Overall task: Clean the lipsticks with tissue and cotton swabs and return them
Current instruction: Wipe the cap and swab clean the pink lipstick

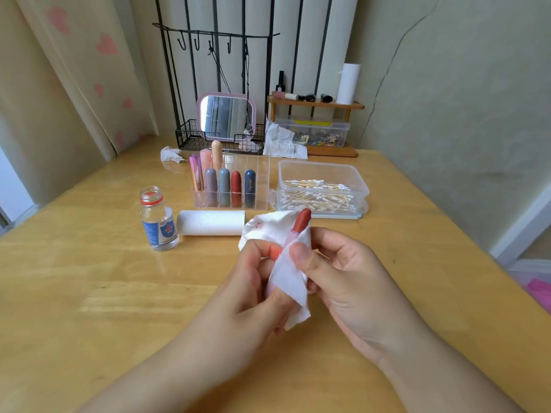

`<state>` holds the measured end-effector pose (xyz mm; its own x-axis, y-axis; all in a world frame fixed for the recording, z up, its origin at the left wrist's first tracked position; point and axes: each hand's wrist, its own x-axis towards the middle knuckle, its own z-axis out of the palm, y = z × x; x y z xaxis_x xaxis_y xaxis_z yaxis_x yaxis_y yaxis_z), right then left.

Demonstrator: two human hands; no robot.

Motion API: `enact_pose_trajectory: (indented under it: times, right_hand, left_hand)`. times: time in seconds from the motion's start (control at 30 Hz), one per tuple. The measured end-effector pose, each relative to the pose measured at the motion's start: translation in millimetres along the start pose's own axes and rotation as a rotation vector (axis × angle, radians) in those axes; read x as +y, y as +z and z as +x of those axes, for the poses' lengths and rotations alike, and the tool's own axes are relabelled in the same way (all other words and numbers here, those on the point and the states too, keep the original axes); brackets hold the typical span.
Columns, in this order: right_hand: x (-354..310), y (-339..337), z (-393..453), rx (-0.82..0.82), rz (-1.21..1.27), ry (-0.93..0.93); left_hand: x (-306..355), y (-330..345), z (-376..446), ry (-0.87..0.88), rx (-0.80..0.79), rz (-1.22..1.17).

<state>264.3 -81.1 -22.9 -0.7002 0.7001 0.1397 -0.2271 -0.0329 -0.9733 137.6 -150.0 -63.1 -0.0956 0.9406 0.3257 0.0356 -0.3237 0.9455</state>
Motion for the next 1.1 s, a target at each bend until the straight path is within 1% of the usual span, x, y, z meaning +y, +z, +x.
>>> enact_pose_trajectory:
  times: [0.27, 0.33, 0.37, 0.5, 0.6, 0.7, 0.8, 0.93, 0.97, 1.1]
  right_hand:
    - [0, -3, 0, -0.052, 0.02, 0.0]
    - [0, -3, 0, -0.044, 0.003, -0.029]
    - [1, -4, 0, -0.036, 0.001, -0.035]
    - [1, -6, 1, -0.064, 0.029, -0.038]
    - [2, -8, 0, -0.067, 0.053, -0.043]
    - [6, -8, 2, -0.035, 0.049, -0.073]
    - [12, -9, 5, 0.026, -0.028, -0.091]
    - [15, -11, 6, 0.07, -0.063, -0.109]
    - [15, -11, 6, 0.067, -0.067, -0.109]
    - [12, -13, 4, 0.027, -0.046, -0.112]
  left_hand:
    - [-1, -2, 2, 0.061, -0.073, -0.092]
    - [2, -1, 2, 0.045, -0.066, -0.121]
    - [3, -1, 3, 0.021, -0.052, -0.151]
    - [10, -2, 6, -0.101, -0.083, -0.308]
    - [7, -4, 6, -0.097, -0.079, -0.33]
    - [3, -6, 6, -0.065, -0.042, -0.334]
    - [1, -6, 7, -0.025, 0.021, -0.287]
    - [-1, -5, 7, -0.037, 0.082, -0.278]
    - [2, -4, 8, -0.062, 0.068, -0.297]
    - [4, -4, 8, -0.176, -0.067, -0.405]
